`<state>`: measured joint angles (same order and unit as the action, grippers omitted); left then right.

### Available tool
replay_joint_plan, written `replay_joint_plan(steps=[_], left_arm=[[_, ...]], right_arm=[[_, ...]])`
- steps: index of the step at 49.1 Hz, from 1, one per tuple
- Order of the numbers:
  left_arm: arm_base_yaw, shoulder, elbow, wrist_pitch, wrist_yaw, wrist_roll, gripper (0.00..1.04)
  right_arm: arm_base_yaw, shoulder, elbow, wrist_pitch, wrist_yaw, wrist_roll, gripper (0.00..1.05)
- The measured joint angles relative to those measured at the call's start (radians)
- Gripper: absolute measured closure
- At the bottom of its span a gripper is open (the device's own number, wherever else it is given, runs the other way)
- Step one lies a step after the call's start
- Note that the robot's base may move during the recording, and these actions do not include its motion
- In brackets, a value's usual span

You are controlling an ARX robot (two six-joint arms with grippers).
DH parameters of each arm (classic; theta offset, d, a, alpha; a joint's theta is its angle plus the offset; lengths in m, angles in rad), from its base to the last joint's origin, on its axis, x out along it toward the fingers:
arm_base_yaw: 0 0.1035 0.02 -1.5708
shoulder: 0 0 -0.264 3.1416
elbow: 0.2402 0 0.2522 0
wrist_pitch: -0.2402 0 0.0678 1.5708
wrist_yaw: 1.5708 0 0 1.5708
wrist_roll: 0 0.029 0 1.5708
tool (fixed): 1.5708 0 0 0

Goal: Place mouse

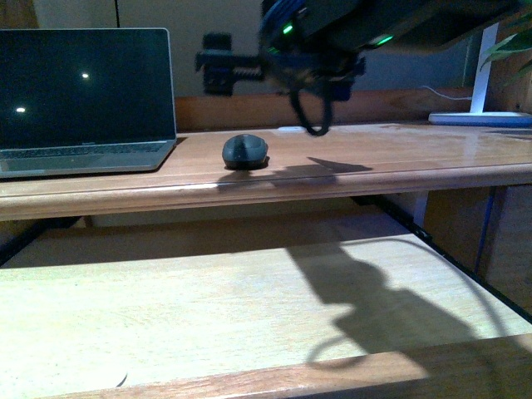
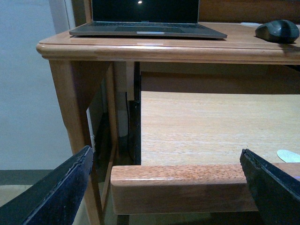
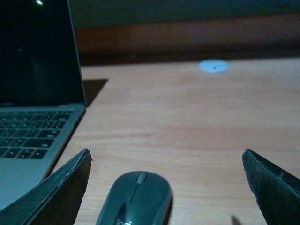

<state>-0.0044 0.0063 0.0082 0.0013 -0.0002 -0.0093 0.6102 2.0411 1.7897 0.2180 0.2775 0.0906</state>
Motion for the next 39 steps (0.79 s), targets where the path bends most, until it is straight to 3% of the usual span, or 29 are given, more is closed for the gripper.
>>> replay_joint_plan(steps=[5, 11, 14, 20, 30, 35, 39], left_arm=[[0.0, 0.0, 0.0, 0.0, 0.0, 0.0, 0.08], [0.0, 0.0, 0.0, 0.0, 0.0, 0.0, 0.08], [0.0, 0.0, 0.0, 0.0, 0.0, 0.0, 0.08], [0.0, 0.0, 0.0, 0.0, 0.0, 0.0, 0.08], [0.0, 0.0, 0.0, 0.0, 0.0, 0.0, 0.08], [0.0, 0.0, 0.0, 0.0, 0.0, 0.0, 0.08], [0.0, 0.0, 0.0, 0.0, 0.0, 0.0, 0.08]], right_arm=[[-0.047, -0.132, -0.153, 0.104, -0.105, 0.003, 0.07], [-0.159, -0.401, -0.477, 0.255, -0.402, -0.001, 0.07], [-0.236, -0.545, -0.687, 0.311, -0.616, -0.025, 0.07], [-0.372, -0.719, -1.002, 0.341, -0.929, -0.089, 0.07], [-0.554, -0.904, -1.269, 0.174, -1.26, -0.245, 0.07], [-0.634, -0.961, -1.31, 0.018, -1.381, -0.369, 0.07], [-0.705, -0.988, -1.315, -0.206, -1.461, -0.525, 0.07]])
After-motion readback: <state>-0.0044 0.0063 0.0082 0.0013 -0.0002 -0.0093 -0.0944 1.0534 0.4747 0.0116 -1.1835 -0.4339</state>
